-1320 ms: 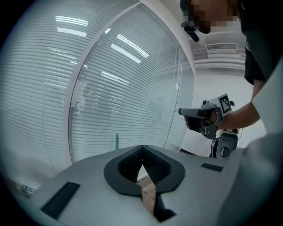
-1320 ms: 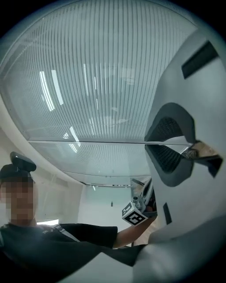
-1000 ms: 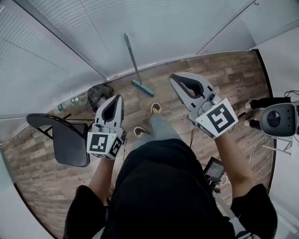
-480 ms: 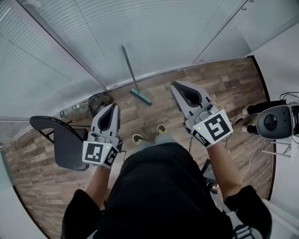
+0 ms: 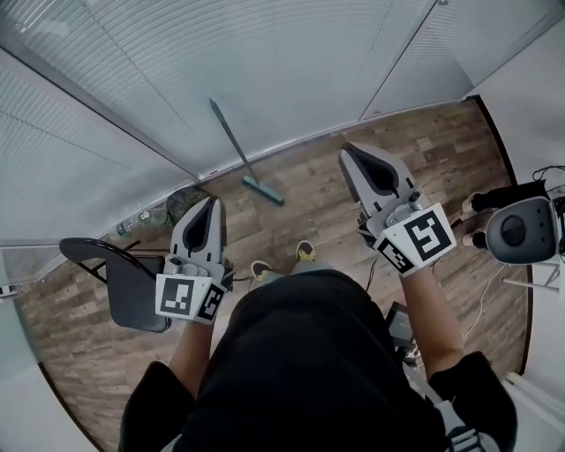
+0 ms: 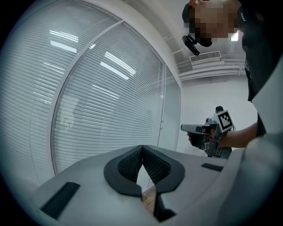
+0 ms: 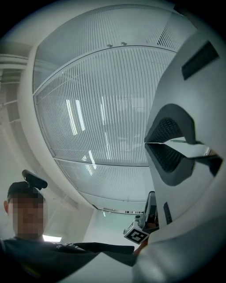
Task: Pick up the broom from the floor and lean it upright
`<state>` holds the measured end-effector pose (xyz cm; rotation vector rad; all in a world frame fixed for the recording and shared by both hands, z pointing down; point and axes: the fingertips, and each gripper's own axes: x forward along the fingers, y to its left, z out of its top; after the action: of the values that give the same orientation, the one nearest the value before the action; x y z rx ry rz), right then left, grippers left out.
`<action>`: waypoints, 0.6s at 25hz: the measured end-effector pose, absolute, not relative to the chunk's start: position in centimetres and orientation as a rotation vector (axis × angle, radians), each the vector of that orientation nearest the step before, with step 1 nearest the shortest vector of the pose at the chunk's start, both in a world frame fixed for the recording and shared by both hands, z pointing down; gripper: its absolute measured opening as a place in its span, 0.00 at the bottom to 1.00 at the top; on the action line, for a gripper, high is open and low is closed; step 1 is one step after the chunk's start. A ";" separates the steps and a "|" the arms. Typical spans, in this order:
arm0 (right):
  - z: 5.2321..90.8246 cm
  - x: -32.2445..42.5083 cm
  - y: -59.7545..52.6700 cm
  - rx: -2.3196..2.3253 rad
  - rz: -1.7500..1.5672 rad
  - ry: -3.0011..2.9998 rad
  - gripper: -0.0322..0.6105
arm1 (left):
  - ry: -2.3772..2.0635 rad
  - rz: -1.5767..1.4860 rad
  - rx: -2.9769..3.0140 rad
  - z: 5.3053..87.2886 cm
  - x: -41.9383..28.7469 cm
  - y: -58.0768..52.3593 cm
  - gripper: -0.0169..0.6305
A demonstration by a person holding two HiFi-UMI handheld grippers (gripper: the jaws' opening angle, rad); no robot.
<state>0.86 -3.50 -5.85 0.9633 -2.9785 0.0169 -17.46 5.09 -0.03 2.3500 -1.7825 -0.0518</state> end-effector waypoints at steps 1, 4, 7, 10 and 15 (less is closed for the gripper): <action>-6.0 1.5 -4.0 0.976 0.011 -2.980 0.08 | -1.776 -0.056 2.350 0.0 -17.0 4.5 0.06; -6.2 2.9 -4.9 1.001 -0.005 -2.979 0.08 | -1.757 -0.063 2.356 0.0 -15.9 3.3 0.06; -6.2 4.1 -5.4 1.020 -0.010 -2.979 0.08 | -1.724 -0.061 2.376 -0.2 -14.6 2.6 0.06; -6.0 4.7 -5.9 1.029 -0.030 -2.972 0.08 | -1.680 -0.089 2.379 -0.4 -13.6 2.0 0.06; -5.7 4.7 -6.2 1.041 -0.039 -2.972 0.08 | -1.650 -0.103 2.386 -0.1 -13.2 1.4 0.06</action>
<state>4.66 -6.23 -5.68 1.0413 -2.9721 -0.0395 -13.18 1.37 -0.07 2.3859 -1.6499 -0.1027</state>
